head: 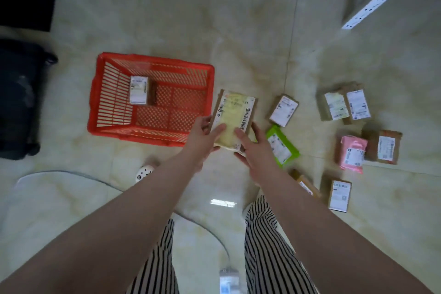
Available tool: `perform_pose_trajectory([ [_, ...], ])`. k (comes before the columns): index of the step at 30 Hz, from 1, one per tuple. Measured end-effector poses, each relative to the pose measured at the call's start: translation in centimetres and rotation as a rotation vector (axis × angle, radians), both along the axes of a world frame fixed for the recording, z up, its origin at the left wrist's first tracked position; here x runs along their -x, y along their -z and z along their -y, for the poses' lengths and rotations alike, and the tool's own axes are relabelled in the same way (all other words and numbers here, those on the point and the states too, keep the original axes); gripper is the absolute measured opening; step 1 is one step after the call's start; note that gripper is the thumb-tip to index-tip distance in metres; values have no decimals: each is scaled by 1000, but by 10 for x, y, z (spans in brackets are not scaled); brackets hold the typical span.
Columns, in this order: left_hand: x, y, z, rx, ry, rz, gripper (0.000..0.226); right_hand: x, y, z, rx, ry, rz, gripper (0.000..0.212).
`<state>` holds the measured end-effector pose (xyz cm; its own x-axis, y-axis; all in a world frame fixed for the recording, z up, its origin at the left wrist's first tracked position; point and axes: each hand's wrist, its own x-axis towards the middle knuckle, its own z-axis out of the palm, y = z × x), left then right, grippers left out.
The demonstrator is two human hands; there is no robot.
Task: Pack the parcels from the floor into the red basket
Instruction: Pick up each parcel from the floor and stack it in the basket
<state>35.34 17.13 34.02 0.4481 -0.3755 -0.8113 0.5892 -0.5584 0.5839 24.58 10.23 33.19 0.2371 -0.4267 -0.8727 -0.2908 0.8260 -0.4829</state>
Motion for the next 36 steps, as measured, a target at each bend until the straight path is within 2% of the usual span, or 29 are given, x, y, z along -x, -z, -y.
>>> perform_pose_trajectory([
  [3,-44,-2,-34,13,-1,-6,34,-44,6,-31,-13,-3,21,61],
  [12,-203,5,-155,-72,-41,50,53,-205,4,-144,-58,-91,3,57],
  [14,-225,12,-165,-104,-41,62,56,-228,7,-153,-53,-93,5,59],
  [18,-246,30,-168,-201,-109,17,80,-255,17,-155,-48,-76,-17,59],
  [23,-260,62,-158,-228,-219,-122,76,-274,34,-142,-67,-104,1,58],
  [28,-273,101,-138,-184,-287,-153,66,-296,74,-122,-75,-107,-15,60],
  [32,-283,155,-124,-147,-394,-232,56,-309,132,-108,-42,-148,-44,58],
  [34,-287,190,-119,-163,-391,-250,68,-314,170,-102,-31,-172,-59,61],
  [36,-293,228,-114,-209,-348,-249,93,-319,212,-97,-11,-185,-63,63],
])
